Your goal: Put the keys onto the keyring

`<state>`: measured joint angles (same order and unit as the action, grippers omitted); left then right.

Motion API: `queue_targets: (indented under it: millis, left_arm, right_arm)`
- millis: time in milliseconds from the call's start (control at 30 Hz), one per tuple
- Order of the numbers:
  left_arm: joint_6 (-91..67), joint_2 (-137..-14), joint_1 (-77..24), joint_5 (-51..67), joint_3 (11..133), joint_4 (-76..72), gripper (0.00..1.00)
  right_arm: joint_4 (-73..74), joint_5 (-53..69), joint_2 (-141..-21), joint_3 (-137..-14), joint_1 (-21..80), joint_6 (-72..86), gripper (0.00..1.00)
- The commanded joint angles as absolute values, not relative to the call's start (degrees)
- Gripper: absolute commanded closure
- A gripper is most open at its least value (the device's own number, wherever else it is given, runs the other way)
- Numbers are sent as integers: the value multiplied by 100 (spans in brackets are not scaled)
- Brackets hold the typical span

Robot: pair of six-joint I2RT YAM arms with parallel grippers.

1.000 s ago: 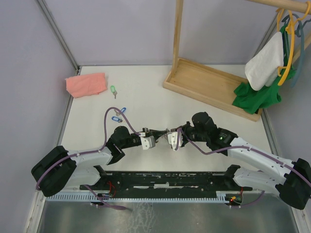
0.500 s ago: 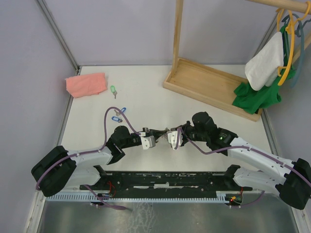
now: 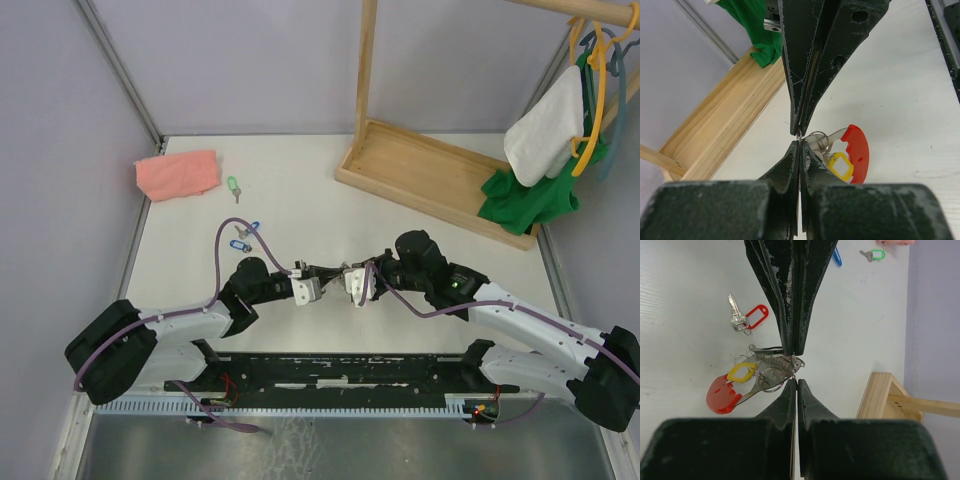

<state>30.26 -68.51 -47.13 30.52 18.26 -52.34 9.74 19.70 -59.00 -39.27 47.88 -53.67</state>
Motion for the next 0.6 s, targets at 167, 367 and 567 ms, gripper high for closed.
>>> queue_targets:
  millis: [167, 367, 567]
  left_arm:
    - [2454, -6991, -4745, 2802, 2179, -5278, 97]
    - [2315, -7013, -4746, 2704, 2220, -5230, 97]
    - [2273, -7022, -4745, 2830, 2215, -5293, 97]
  right_arm:
    - [288, 2189, -5796, -3943, 4808, -5146, 99]
    - [143, 2263, -5818, -3885, 4808, -5071, 99]
    - [111, 2394, -5843, -3893, 4816, -5055, 99]
